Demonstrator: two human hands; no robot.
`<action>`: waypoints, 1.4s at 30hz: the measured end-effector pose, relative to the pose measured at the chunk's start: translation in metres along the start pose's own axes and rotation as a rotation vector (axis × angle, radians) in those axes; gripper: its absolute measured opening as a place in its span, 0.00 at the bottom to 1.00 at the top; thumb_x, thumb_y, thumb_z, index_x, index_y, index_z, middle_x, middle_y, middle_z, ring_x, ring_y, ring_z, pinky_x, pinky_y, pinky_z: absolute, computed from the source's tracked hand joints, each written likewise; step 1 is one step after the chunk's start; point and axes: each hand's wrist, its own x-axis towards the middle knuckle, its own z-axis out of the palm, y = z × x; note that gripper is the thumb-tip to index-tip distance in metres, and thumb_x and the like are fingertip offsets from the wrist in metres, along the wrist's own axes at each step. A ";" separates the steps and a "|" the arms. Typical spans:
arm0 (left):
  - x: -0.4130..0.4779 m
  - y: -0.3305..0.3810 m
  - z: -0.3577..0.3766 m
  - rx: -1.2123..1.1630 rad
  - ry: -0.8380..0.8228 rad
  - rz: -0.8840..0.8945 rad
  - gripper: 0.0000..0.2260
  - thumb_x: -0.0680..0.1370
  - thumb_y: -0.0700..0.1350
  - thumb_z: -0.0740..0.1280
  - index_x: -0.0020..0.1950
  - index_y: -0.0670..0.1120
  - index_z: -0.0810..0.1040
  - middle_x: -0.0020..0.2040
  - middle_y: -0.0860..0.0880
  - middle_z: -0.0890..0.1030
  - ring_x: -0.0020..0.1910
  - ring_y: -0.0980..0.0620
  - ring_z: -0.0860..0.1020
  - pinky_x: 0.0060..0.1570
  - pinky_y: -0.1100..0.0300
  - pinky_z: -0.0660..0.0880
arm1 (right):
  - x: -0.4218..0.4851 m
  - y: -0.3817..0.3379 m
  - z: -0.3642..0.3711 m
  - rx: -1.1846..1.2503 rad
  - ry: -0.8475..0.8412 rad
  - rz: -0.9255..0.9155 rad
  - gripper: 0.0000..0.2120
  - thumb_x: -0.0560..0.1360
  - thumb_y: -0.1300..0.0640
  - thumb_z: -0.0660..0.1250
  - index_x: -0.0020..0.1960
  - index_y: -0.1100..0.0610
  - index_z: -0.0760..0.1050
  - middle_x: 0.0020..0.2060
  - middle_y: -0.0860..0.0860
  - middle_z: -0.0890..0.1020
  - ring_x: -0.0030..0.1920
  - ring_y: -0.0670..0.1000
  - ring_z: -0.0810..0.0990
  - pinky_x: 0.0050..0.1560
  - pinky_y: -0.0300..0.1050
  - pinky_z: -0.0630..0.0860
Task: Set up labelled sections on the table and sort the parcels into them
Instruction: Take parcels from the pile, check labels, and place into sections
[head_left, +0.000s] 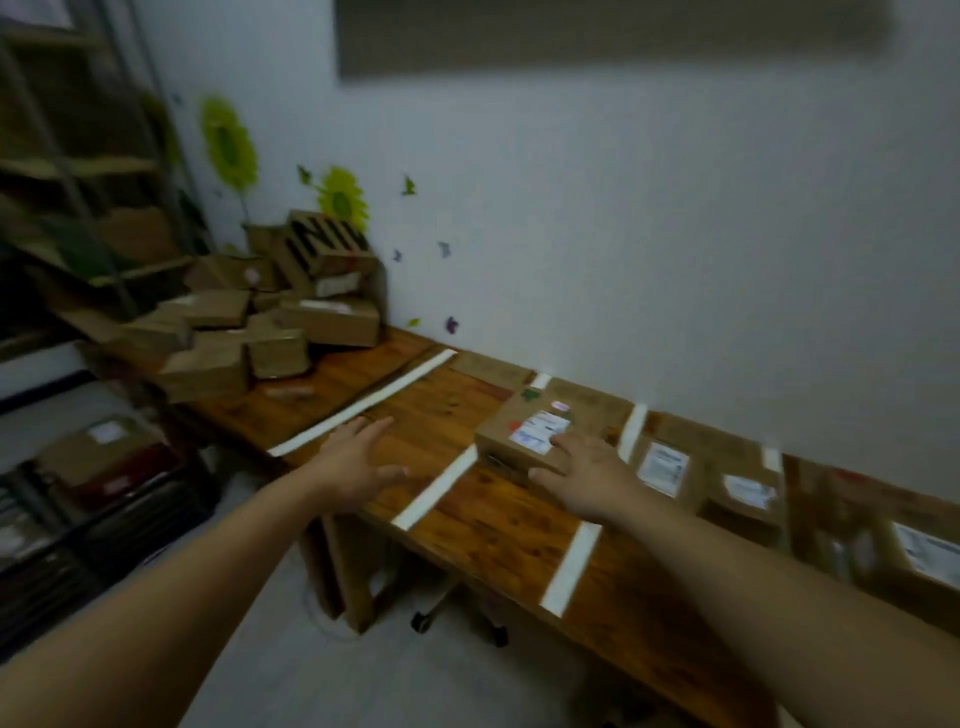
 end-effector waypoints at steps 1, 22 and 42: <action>0.000 -0.021 -0.020 -0.010 0.020 -0.023 0.35 0.75 0.58 0.67 0.77 0.54 0.53 0.78 0.47 0.49 0.77 0.44 0.47 0.74 0.49 0.51 | 0.011 -0.025 0.003 0.005 0.014 -0.022 0.33 0.75 0.35 0.60 0.75 0.49 0.60 0.74 0.52 0.63 0.71 0.55 0.64 0.68 0.49 0.63; 0.180 -0.288 -0.225 -0.081 0.156 -0.313 0.35 0.75 0.58 0.66 0.77 0.54 0.52 0.78 0.47 0.53 0.75 0.43 0.56 0.72 0.45 0.59 | 0.323 -0.328 0.078 0.082 -0.103 -0.329 0.34 0.76 0.36 0.61 0.76 0.52 0.60 0.74 0.52 0.63 0.73 0.54 0.62 0.70 0.49 0.63; 0.447 -0.526 -0.377 -0.275 0.112 -0.249 0.34 0.76 0.49 0.68 0.77 0.51 0.55 0.74 0.46 0.63 0.71 0.46 0.65 0.69 0.48 0.65 | 0.605 -0.584 0.189 0.092 -0.098 -0.203 0.32 0.75 0.38 0.62 0.74 0.50 0.62 0.72 0.52 0.66 0.70 0.54 0.67 0.67 0.49 0.67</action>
